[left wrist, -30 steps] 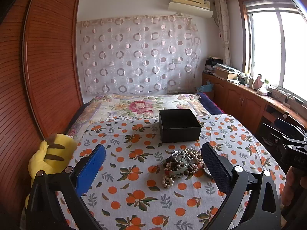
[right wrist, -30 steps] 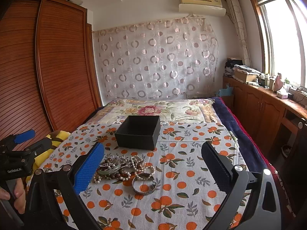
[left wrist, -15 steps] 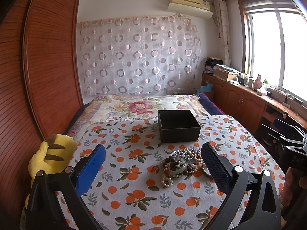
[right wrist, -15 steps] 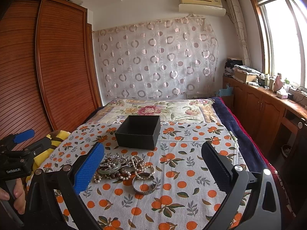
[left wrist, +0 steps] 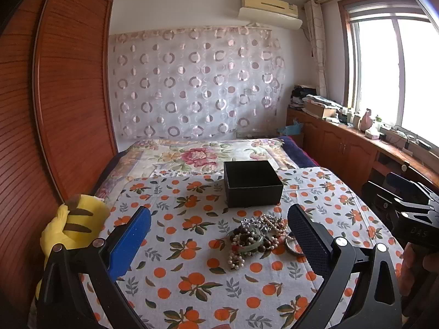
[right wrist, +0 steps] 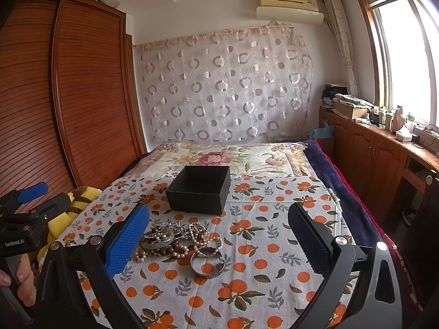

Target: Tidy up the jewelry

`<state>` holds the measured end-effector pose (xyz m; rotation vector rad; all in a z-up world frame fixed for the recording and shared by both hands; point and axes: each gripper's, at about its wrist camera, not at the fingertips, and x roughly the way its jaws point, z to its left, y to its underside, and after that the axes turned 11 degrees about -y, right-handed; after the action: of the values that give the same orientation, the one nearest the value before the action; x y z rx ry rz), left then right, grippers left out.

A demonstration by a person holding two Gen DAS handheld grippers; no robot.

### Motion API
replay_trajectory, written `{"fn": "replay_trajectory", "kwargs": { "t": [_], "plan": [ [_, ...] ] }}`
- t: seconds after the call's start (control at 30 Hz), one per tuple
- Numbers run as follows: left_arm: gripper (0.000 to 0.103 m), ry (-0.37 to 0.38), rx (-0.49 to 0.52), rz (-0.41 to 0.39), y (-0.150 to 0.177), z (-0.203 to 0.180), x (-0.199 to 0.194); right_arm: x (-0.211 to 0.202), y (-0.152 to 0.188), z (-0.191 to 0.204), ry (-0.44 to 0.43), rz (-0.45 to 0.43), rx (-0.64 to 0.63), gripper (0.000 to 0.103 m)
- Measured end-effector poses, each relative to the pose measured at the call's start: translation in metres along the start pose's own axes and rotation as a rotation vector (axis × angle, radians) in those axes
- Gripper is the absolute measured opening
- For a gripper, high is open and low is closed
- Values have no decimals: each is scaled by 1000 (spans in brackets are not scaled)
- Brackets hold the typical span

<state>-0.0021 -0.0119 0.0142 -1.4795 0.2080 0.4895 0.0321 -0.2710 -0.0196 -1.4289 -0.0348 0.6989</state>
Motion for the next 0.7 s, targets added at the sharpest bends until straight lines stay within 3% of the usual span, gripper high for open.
{"fn": "replay_trajectory", "kwargs": {
  "t": [0.7],
  "plan": [
    [97,1,-2,-8,-3,-3,-3,0,-2,3,-1,-1,-4,102]
  ]
}}
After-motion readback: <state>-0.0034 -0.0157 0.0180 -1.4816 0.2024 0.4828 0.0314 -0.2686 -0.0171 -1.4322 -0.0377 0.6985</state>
